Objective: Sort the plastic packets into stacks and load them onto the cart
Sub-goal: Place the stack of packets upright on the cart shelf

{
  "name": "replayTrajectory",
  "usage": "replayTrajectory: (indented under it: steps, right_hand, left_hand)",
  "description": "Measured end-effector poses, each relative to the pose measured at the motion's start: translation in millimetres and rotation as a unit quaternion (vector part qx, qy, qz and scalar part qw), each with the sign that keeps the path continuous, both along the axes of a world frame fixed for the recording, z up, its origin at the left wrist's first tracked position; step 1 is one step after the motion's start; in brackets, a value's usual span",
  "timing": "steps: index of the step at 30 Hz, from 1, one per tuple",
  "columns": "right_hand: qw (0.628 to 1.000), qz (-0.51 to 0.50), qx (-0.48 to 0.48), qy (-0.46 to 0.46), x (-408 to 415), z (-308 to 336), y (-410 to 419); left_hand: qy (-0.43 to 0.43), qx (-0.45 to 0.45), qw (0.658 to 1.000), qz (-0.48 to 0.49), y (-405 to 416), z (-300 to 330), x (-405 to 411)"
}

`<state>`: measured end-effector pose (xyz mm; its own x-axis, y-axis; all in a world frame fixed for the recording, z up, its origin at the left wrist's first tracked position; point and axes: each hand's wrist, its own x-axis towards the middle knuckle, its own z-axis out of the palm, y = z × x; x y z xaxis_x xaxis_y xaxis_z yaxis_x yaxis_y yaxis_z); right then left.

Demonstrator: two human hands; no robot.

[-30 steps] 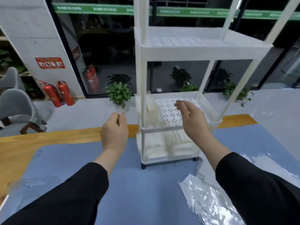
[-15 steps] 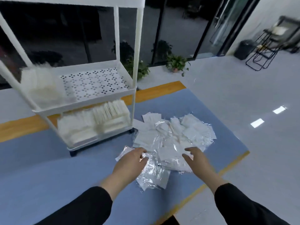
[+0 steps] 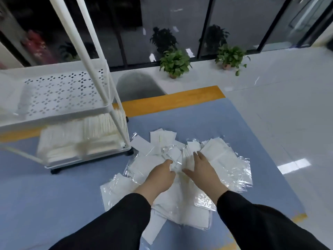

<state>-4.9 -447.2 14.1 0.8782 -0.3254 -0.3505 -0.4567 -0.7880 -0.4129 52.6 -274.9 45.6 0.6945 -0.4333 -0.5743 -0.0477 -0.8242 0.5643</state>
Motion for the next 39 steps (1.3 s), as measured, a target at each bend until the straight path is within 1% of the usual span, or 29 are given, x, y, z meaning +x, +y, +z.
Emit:
replayTrajectory:
  steps: [2,5,6,9,11,14,17,20,23,27,29,30,32,35,37,38,39]
  right_hand:
    - [1.000,0.011,-0.019,0.008,14,-15,1]
    - [0.991,0.000,-0.134,0.008,23,-32,3]
    - [0.989,-0.011,-0.150,0.014,25,-37,4]
    - [0.992,-0.054,-0.105,0.052,38,-46,2]
    - [0.992,-0.065,-0.099,0.044,46,-49,-4]
    - [0.991,-0.006,-0.131,0.018,48,-49,-17]
    - [0.997,-0.014,-0.072,0.001,48,-44,-28]
    - [0.999,-0.018,-0.032,-0.013,48,-36,-31]
    - [0.994,-0.076,0.065,-0.052,44,-19,-33]
    - [0.976,-0.095,0.165,-0.103,38,8,-39]
    - [0.959,-0.118,0.228,-0.123,36,22,-41]
    - [0.947,-0.131,0.265,-0.128,35,27,-42]
    - [0.919,-0.159,0.336,-0.128,32,35,-43]
    - [0.886,-0.173,0.419,-0.101,31,41,-39]
    - [0.871,-0.159,0.458,-0.086,30,43,-34]
    - [0.868,-0.151,0.465,-0.085,29,43,-31]
    - [0.867,-0.146,0.467,-0.090,29,43,-30]
  left_hand:
    - [-0.003,0.013,1.000,0.009,-8,-5,3]
    - [-0.010,0.024,0.999,0.043,-13,-10,8]
    - [-0.011,0.026,0.998,0.051,-13,-10,9]
    - [-0.011,0.025,0.997,0.070,-11,-14,13]
    - [-0.014,0.018,0.996,0.088,-8,-18,15]
    - [-0.009,-0.001,0.992,0.126,-7,-26,16]
    - [-0.002,-0.029,0.987,0.159,-12,-30,16]
    - [-0.014,-0.065,0.981,0.182,-19,-31,17]
    - [-0.019,-0.118,0.963,0.241,-29,-29,20]
    - [0.029,-0.192,0.927,0.321,-37,-28,24]
    - [0.073,-0.221,0.914,0.331,-40,-29,24]
    - [0.106,-0.243,0.903,0.337,-42,-30,24]
    - [0.179,-0.292,0.871,0.352,-46,-31,22]
    - [0.264,-0.351,0.819,0.370,-51,-33,20]
    - [0.271,-0.391,0.778,0.411,-55,-34,20]
    - [0.269,-0.397,0.766,0.429,-56,-34,20]
    - [0.273,-0.395,0.760,0.437,-56,-32,20]
